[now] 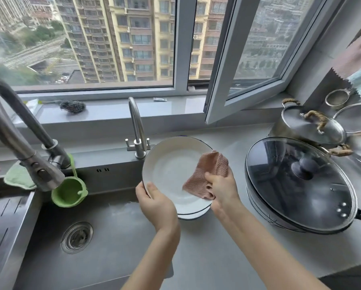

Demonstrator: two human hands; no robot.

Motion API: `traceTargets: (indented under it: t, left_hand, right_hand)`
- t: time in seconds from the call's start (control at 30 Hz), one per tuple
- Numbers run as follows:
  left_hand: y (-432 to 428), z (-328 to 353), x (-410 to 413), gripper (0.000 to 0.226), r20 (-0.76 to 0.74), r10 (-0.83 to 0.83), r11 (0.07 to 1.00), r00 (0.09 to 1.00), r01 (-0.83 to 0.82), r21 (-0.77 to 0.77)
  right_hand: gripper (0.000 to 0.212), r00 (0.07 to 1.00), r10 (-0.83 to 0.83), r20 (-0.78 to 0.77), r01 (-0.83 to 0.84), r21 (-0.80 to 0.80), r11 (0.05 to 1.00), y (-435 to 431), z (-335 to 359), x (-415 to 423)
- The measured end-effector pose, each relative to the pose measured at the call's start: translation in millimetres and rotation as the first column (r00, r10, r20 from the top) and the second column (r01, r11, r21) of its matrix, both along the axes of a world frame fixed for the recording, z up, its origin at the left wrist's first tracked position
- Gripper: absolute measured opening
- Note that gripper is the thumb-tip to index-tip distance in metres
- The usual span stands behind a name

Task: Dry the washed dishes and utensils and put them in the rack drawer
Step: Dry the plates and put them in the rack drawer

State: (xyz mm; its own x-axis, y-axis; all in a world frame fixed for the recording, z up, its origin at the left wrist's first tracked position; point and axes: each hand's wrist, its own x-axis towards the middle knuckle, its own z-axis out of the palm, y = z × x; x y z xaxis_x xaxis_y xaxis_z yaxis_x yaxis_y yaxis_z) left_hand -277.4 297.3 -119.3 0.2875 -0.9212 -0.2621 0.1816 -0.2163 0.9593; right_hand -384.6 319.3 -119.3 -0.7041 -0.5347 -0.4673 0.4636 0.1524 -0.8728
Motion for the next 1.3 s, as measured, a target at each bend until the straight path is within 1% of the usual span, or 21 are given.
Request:
traceTargets:
  t: [0.07,0.13,0.2,0.27,0.33,0.37,0.4,0.5,0.57,0.6,0.7,0.8,0.9,0.93,1.0,1.03,1.1,1.17,1.23,1.27,1.3]
  left_hand:
    - [2.6,-8.5,7.0,0.014,0.058,-0.178,0.984,0.982,0.177,0.022]
    - [-19.2,-9.6,24.7,0.014,0.037,-0.424,0.906,0.905,0.424,-0.005]
    - [-52.6,1.5,39.5,0.016,0.046,-0.664,0.745,0.747,0.665,-0.051]
    - [-74.6,18.0,41.5,0.018,0.202,-0.84,0.514,0.503,0.858,0.0]
    - [-80.8,28.8,33.6,0.025,0.365,-0.88,0.348,0.305,0.936,0.055]
    - [-80.8,28.4,29.5,0.028,0.455,-0.852,0.328,0.261,0.942,0.073]
    - [-80.1,27.1,27.4,0.029,0.521,-0.814,0.345,0.258,0.935,0.076]
    - [-76.2,19.3,24.2,0.027,0.55,-0.747,0.465,0.374,0.885,0.03]
    - [-75.9,21.2,23.0,0.024,0.408,-0.729,0.612,0.549,0.79,0.031]
    - [-76.5,23.7,21.6,0.024,0.326,-0.695,0.684,0.641,0.729,0.028]
    - [-75.9,19.1,14.7,0.034,0.316,-0.53,0.83,0.787,0.558,0.004]
    - [-61.8,8.6,-2.5,0.027,0.123,-0.252,0.966,0.96,0.256,-0.022]
    - [-22.6,6.6,-20.5,0.029,-0.017,0.023,0.998,1.0,-0.021,0.064]
    - [-10.7,7.9,-21.0,0.029,-0.038,0.029,0.997,0.999,-0.026,0.076]
    - [-4.8,5.1,-9.4,0.026,-0.011,-0.167,0.982,0.986,0.167,0.085]
    - [-11.9,4.3,2.0,0.024,-0.021,-0.336,0.938,0.942,0.336,0.089]
    - [-43.4,11.2,27.2,0.021,-0.001,-0.65,0.757,0.76,0.649,0.075]
    - [-78.2,21.0,41.5,0.022,0.219,-0.803,0.583,0.554,0.807,0.096]
    - [-95.3,30.1,40.6,0.036,0.499,-0.814,0.418,0.298,0.897,0.145]
    - [-94.8,32.6,36.4,0.037,0.61,-0.766,0.36,0.201,0.921,0.15]
    - [-92.0,32.9,32.2,0.036,0.673,-0.721,0.342,0.166,0.93,0.138]
  right_hand:
    - [0.033,0.997,0.065,-0.044,-0.065,-0.007,0.998,1.8,5.5,-7.6]
    - [0.035,0.981,0.171,-0.087,-0.17,0.02,0.985,6.0,10.7,-19.6]
    - [0.04,0.928,0.343,-0.144,-0.342,0.034,0.939,10.1,14.6,-31.0]
    - [0.045,0.812,0.542,-0.217,-0.54,0.073,0.838,11.2,20.4,-37.7]
    - [0.049,0.67,0.691,-0.271,-0.676,0.162,0.719,6.4,27.8,-39.9]
    - [0.05,0.627,0.732,-0.267,-0.713,0.183,0.677,2.3,29.8,-41.0]
    - [0.051,0.604,0.757,-0.248,-0.736,0.19,0.65,-1.3,30.4,-42.9]
    - [0.053,0.599,0.78,-0.183,-0.762,0.17,0.625,-2.8,26.4,-53.7]
    - [0.044,0.717,0.693,-0.069,-0.691,0.056,0.72,2.3,20.4,-55.7]
    - [0.042,0.79,0.613,0.002,-0.613,-0.023,0.79,4.3,14.2,-53.8]
    - [0.04,0.958,0.259,0.123,-0.245,-0.113,0.963,1.6,-9.7,-36.1]
    - [0.032,0.984,-0.062,0.167,0.082,-0.118,0.99,-9.6,-23.9,-2.6]
    - [0.033,0.953,-0.203,0.224,0.234,-0.124,0.964,-14.1,-25.8,17.6]
    - [0.033,0.955,-0.187,0.231,0.219,-0.122,0.968,-13.3,-24.6,18.2]
    - [0.034,0.972,-0.116,0.203,0.14,-0.107,0.984,-9.7,-20.1,8.2]
    - [0.035,0.983,-0.072,0.166,0.087,-0.087,0.992,-6.6,-16.0,-1.3]
    - [0.038,0.994,0.05,0.101,-0.044,-0.055,0.998,-0.2,-3.6,-25.4]
    - [0.041,0.948,0.316,0.035,-0.316,-0.026,0.949,6.5,17.8,-42.9]
    - [0.045,0.769,0.63,-0.109,-0.619,0.124,0.776,6.7,37.7,-50.6]
    - [0.048,0.665,0.729,-0.162,-0.705,0.187,0.684,2.4,45.1,-52.0]
    - [0.052,0.588,0.786,-0.192,-0.753,0.225,0.618,-2.1,50.8,-50.8]
